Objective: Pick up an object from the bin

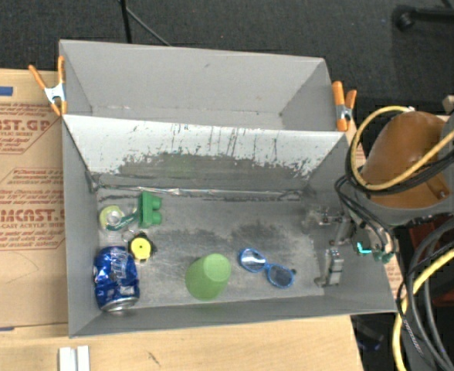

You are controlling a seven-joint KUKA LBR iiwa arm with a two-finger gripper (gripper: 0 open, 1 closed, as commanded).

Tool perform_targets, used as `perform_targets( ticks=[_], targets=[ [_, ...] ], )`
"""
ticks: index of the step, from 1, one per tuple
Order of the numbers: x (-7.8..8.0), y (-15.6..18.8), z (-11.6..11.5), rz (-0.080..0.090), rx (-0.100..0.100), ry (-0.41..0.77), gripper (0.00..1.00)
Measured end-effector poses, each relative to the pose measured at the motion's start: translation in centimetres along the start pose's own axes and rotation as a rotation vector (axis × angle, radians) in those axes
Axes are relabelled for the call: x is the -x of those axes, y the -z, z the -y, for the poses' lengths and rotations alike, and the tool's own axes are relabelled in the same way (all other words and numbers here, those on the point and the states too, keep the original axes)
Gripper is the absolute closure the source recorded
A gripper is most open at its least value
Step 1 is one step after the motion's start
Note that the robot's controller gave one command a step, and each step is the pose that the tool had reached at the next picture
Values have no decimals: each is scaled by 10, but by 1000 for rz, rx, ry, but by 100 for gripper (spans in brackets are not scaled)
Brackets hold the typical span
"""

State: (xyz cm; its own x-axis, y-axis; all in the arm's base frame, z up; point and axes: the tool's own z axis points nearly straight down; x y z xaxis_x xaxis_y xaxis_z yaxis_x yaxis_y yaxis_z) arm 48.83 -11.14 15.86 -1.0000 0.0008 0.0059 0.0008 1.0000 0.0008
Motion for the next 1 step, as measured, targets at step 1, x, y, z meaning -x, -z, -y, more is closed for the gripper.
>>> perform_targets(
  ticks=[1],
  targets=[
    [0,-93,-66,2,3,-32,0]
  ],
)
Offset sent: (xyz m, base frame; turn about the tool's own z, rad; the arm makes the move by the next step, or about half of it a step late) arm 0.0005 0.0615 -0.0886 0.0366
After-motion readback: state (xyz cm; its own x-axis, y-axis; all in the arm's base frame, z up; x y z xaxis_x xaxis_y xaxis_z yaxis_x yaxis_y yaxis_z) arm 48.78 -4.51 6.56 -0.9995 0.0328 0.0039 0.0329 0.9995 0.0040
